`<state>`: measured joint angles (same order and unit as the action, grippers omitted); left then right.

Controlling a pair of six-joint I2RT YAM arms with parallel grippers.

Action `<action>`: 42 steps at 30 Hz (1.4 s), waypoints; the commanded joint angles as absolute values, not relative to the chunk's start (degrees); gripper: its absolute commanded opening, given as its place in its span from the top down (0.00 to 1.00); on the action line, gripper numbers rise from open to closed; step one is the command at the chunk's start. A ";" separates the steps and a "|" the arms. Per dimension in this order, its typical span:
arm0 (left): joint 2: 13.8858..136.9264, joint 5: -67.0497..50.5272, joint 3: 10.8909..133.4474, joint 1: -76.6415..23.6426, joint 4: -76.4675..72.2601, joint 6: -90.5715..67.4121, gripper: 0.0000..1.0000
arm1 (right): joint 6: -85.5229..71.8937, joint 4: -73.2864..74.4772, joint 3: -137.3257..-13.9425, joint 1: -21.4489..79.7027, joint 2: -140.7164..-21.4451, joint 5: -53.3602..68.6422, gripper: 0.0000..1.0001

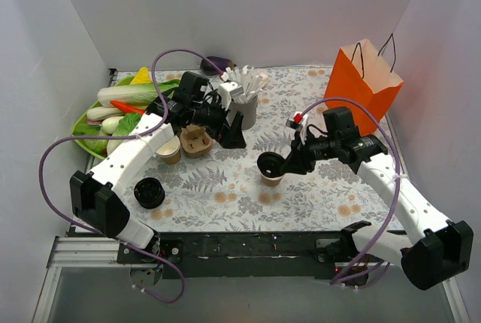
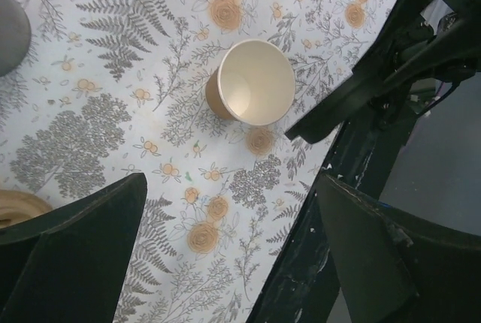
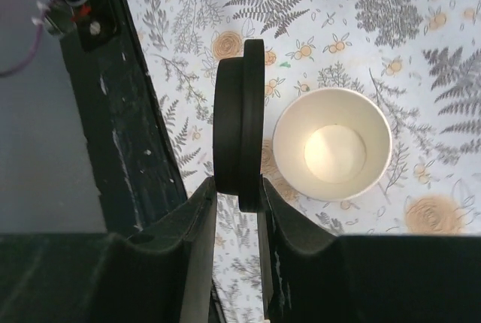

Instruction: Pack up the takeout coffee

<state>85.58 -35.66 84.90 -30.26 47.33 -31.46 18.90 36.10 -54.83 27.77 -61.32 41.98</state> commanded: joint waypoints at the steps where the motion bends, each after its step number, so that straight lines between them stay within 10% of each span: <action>1: 85.25 -40.68 82.44 -31.20 40.52 -35.50 0.02 | 6.00 33.15 -53.62 21.45 -64.24 55.45 0.98; 42: 101.07 -44.65 78.31 -34.28 27.42 -51.50 0.04 | -15.64 17.76 -45.88 9.32 -79.01 61.87 0.92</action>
